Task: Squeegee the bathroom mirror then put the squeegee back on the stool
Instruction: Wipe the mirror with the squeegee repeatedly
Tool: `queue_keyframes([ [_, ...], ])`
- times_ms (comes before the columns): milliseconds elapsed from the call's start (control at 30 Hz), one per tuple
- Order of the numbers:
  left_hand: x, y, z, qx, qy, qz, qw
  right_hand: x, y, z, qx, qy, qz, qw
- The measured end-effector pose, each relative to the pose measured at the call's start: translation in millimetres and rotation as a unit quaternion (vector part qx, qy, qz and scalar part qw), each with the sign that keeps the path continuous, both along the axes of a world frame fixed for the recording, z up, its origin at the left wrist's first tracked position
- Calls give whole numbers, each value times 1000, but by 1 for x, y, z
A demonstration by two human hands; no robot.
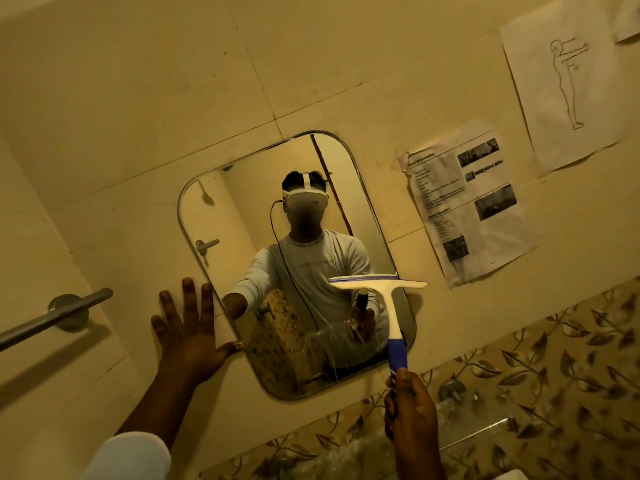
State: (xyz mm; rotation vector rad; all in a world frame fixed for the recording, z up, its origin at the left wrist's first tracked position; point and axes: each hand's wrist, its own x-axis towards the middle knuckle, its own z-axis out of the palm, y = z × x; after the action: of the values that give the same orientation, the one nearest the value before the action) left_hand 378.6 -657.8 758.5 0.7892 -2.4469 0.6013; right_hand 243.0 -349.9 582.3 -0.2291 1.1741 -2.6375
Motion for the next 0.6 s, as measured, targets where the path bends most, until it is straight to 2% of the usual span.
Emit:
queue_keyframes([
  [200,1,-2,-1,4,3,1,1000,4,-6,-37,3,-53,23,998],
  [367,0,-3,-3,0,11,3,1000,18,-13,-64,20,-91,-3,996],
  [600,0,-2,-3,4,14,5,1000,9,-8,-84,81,-89,29,992],
])
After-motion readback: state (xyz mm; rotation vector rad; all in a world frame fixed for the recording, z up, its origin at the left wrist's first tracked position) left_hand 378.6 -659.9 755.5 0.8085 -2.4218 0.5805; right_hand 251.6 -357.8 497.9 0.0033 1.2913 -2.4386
